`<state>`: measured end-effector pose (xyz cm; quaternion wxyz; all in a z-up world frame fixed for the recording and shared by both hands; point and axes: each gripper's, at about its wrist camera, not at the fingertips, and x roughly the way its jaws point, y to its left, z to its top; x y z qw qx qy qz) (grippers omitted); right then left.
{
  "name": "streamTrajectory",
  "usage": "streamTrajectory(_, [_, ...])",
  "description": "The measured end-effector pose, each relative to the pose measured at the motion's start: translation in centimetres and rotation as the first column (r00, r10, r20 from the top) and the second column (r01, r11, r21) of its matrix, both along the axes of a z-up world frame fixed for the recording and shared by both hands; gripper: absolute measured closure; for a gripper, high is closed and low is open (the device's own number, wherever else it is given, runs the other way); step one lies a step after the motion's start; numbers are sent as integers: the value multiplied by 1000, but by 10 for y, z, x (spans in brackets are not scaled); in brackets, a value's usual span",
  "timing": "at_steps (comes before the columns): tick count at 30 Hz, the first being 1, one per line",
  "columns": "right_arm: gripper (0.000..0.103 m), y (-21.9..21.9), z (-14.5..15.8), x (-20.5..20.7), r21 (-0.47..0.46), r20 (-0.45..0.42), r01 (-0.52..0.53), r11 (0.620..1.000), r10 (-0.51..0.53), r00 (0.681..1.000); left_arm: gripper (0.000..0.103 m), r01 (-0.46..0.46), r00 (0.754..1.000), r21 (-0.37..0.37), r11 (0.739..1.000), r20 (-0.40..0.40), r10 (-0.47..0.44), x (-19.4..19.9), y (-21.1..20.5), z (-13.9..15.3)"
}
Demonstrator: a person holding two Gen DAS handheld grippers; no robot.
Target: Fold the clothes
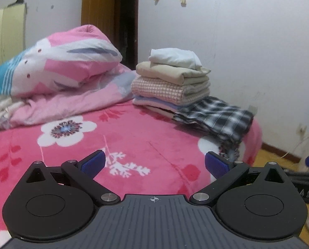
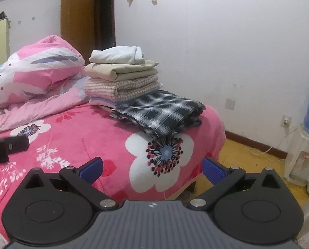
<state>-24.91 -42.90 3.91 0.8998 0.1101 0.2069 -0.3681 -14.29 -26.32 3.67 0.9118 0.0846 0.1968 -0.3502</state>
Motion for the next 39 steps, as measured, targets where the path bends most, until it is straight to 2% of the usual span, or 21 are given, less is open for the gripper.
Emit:
streamTrajectory(4, [0,-5,2,0,13,-8,9,1000,-9,1000,0,-34,999,43,998,35,32,-3,-11,-4])
streamTrajectory(7, [0,-8,4,0,22,-14,16,1000,-15,1000,0,-43,999,41,998,32,41,-2,-15,-5])
streamTrajectory(10, [0,-11,4,1,29,-34,20,999,-19,999,0,-22,1000,29,999,11,21,-3,-16,-5])
streamTrajectory(12, [0,-12,3,1,32,-49,22,999,-20,999,0,-37,999,48,998,-7,37,-2,-20,-6])
streamTrajectory(16, [0,-18,4,-3,68,-33,35,997,-33,999,0,-49,998,62,997,-37,52,0,-23,-9])
streamTrajectory(25, [0,-13,7,-1,32,-64,70,997,-68,996,0,-49,989,31,998,-136,53,9,-15,-13])
streamTrajectory(28, [0,-9,3,3,24,-92,63,998,-61,994,0,-4,984,16,1000,-180,7,11,-15,-16])
streamTrajectory(39, [0,-2,-10,14,-6,-157,69,998,-69,985,0,32,981,26,999,-193,-26,8,-25,-23])
